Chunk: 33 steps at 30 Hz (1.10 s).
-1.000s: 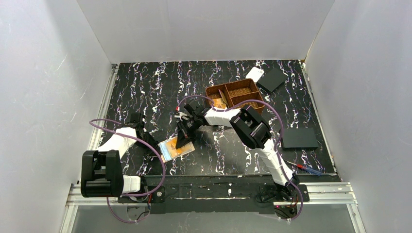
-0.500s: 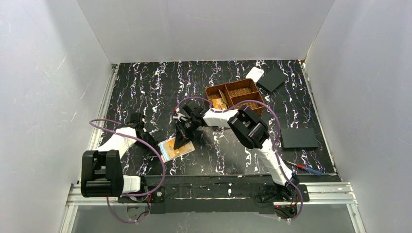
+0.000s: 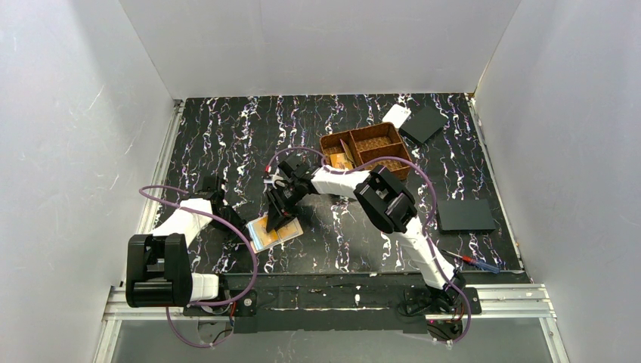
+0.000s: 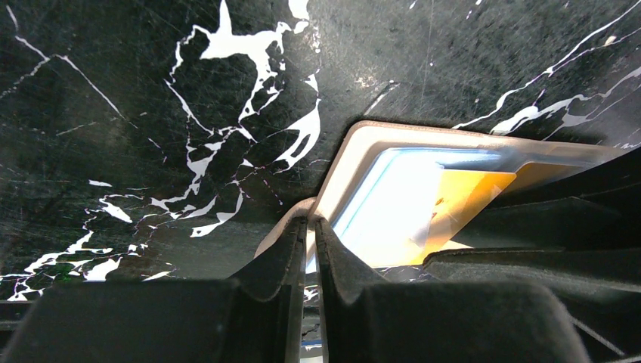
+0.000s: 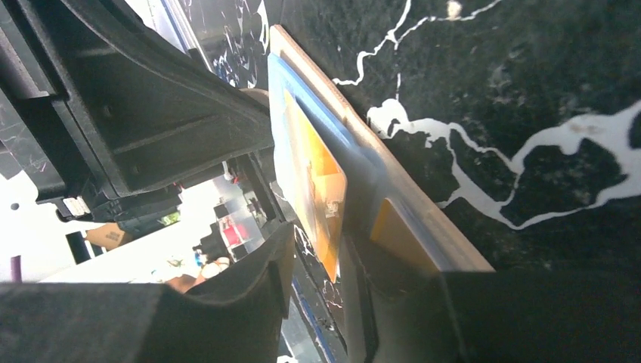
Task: Put the credit cards into the card holder
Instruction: Insert the credit card into the card holder.
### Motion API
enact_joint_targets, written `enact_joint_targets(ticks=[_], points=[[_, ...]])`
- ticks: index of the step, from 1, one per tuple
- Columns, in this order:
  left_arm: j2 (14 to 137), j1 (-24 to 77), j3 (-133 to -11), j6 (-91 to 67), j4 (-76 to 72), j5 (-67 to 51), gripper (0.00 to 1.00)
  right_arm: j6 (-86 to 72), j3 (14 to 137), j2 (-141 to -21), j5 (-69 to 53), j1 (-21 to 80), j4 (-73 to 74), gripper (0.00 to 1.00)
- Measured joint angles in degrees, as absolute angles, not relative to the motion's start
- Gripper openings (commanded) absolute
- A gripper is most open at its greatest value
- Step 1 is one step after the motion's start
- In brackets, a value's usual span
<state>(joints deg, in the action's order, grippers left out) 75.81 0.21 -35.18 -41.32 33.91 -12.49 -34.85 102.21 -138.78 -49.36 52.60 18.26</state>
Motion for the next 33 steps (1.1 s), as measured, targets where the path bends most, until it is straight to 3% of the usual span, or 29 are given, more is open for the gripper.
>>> enact_joint_targets(ticks=[14,33], points=[[76.0,0.3,-35.1,-41.1,33.5,-13.0,0.07,-28.1,103.1,-135.2,-40.0,53.4,26.1,0.41],[76.4,0.3,-35.0,-41.2,32.7,-14.2,0.06,-30.0,100.3,-134.4,-39.9,53.1,21.1,0.21]])
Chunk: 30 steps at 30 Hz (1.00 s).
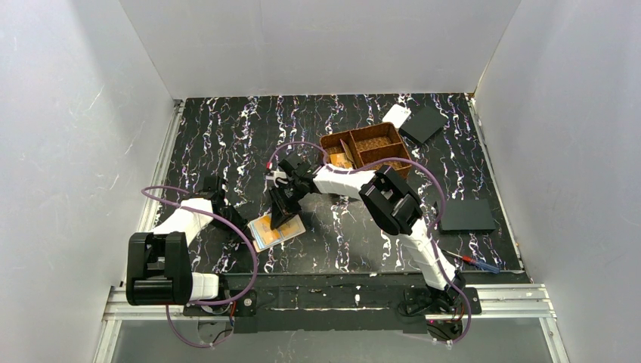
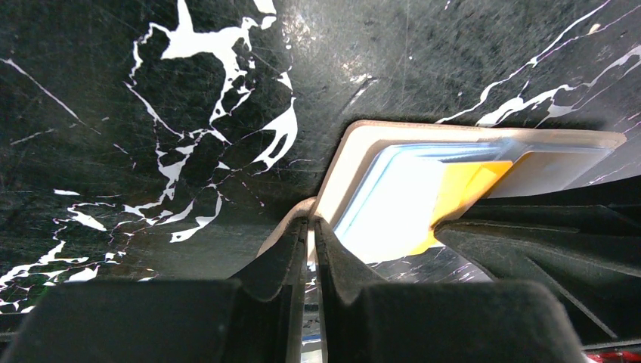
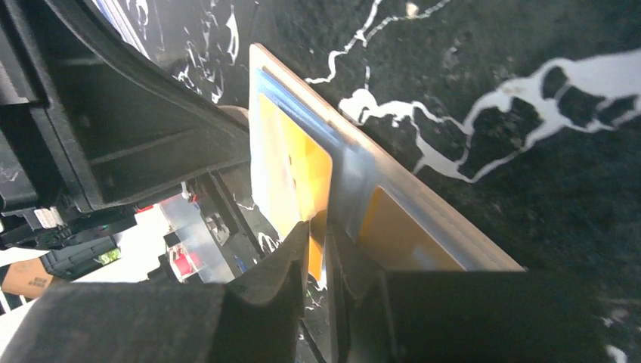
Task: Put the credit cards into the card holder
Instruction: Insert the credit card into the card holder.
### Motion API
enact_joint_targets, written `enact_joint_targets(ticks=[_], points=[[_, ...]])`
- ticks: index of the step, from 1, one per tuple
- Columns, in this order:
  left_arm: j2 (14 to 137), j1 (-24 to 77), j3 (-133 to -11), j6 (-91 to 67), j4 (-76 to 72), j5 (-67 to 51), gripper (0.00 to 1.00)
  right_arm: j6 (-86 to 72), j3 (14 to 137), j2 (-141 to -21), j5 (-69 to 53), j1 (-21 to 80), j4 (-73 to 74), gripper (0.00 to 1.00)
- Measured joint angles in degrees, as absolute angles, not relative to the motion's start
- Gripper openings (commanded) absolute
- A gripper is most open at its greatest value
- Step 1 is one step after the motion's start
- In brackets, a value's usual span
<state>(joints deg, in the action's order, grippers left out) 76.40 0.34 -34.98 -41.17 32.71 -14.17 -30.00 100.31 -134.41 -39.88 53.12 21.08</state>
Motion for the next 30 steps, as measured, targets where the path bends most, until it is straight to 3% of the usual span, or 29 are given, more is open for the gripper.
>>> enact_joint_targets(ticks=[7,15,22,30], points=[[76.4,0.3,-35.0,-41.2,32.7,-14.2,0.06,-33.4,97.1,-134.4,-42.2,53.5,14.4,0.19],[76.4,0.3,-35.0,-41.2,32.7,-14.2,0.07,-35.9,95.4,-134.4,-44.0,53.3,10.7,0.29],[76.2,0.3,-35.0,-41.2,32.8,-14.1,0.08,-29.8,100.7,-134.3,-39.5,53.6,20.2,0.39],[75.6,0.5,-35.4,-41.1,33.9,-13.6,0.13,-21.5,102.1,-130.8,-32.4,53.8,28.6,0.39]])
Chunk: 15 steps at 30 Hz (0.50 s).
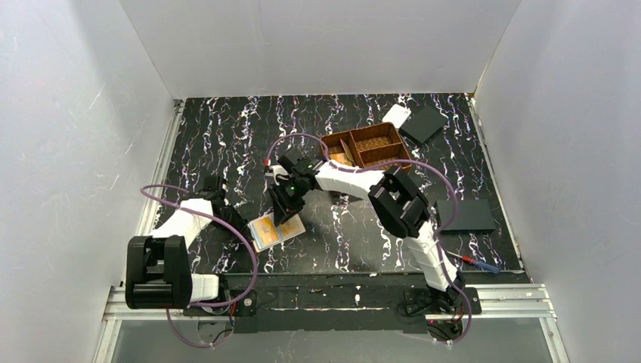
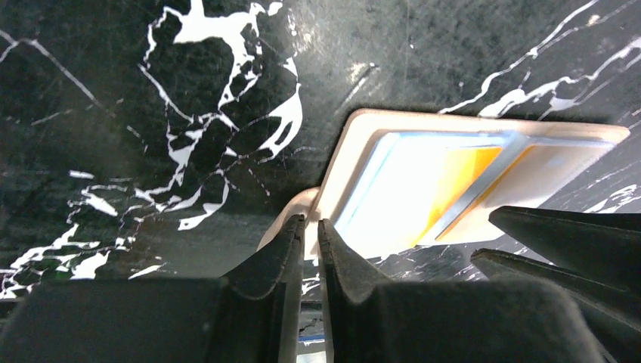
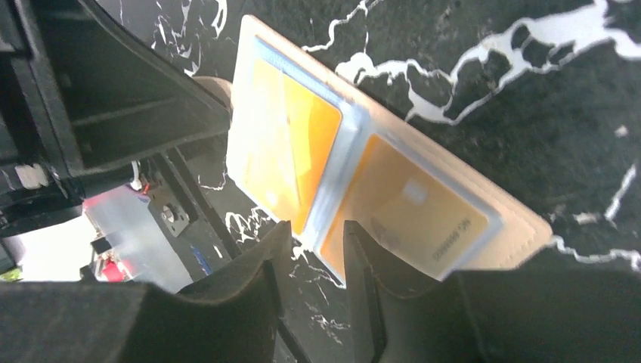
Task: Put the credit cards into the card holder
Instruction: Insert the credit card into the card holder.
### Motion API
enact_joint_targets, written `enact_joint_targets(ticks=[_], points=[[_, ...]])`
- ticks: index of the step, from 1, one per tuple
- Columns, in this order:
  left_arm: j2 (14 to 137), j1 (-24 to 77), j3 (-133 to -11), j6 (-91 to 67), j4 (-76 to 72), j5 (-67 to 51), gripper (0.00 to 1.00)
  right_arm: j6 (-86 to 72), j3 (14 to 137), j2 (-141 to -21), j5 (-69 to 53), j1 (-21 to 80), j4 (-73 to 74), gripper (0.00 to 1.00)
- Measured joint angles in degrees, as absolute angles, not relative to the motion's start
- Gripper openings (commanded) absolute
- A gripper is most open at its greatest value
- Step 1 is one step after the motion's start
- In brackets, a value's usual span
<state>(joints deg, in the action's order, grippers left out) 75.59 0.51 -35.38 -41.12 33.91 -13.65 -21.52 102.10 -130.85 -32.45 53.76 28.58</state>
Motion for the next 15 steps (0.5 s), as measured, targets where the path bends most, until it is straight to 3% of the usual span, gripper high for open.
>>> enact_joint_targets(ticks=[9,15], points=[[65.9,0.5,-39.1,-40.8,40.0,-11.2,0.16,-21.9,89.1,-122.7,-31.1,54.1,17.2,0.22],[63.7,-0.9,-39.9,-40.5,42.0,-12.2,0.16,-25.6,84.8,-121.5,-32.2,56.5,5.5,0.22]])
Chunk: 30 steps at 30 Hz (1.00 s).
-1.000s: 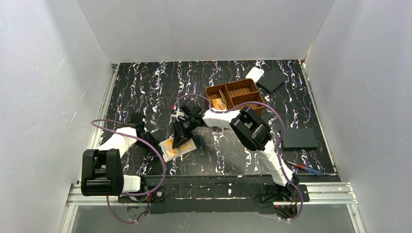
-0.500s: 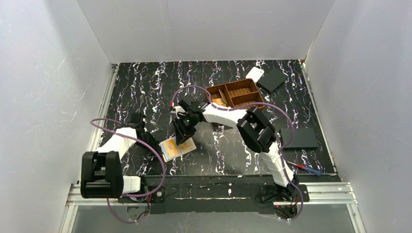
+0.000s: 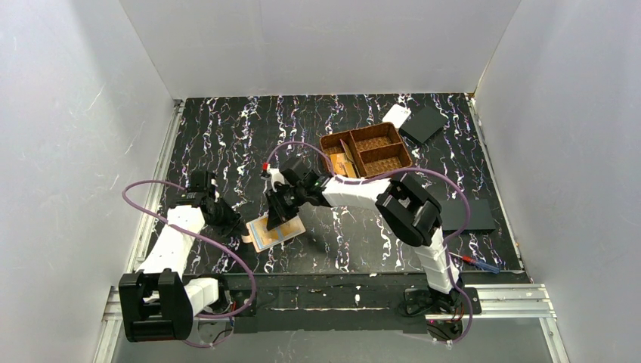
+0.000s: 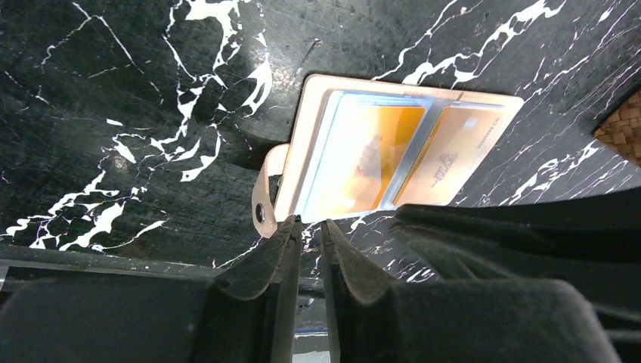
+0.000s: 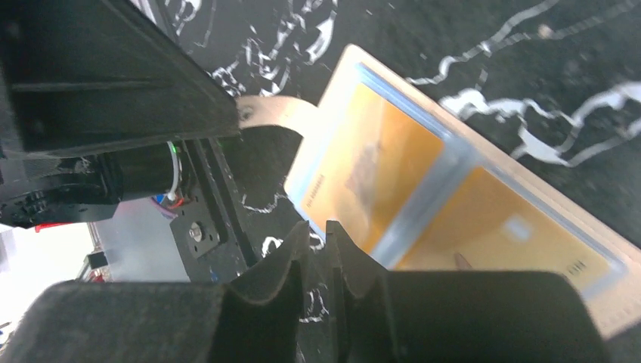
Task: Put the credit cards into the card holder
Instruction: Insert the credit card into the card holder.
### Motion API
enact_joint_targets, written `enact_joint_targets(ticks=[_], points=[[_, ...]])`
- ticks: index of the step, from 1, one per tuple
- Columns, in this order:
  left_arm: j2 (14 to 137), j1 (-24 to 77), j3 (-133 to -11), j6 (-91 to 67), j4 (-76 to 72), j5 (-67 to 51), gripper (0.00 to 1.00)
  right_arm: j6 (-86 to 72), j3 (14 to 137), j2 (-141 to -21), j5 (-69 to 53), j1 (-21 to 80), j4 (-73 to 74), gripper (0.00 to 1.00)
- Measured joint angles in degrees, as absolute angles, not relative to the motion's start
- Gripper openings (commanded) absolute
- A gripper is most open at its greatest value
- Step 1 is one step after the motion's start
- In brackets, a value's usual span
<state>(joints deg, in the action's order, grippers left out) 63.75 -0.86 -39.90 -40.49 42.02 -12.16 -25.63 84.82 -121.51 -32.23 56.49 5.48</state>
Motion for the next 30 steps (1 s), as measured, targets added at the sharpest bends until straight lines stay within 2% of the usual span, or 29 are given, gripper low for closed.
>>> enact_joint_targets(ticks=[4,13,30], points=[[63.8,-2.2,-39.9,-40.4,42.5,-12.8,0.16,-26.8,84.8,-121.5,-30.6,58.7,1.4,0.21],[63.8,-2.5,-39.9,-40.2,42.3,-15.0,0.15,-26.8,84.9,-122.8,-26.7,60.4,-1.5,0.07],[65.2,-2.5,-38.0,-40.3,39.9,-18.5,0.15,-24.3,86.8,-124.3,-20.2,60.2,2.0,0.02]])
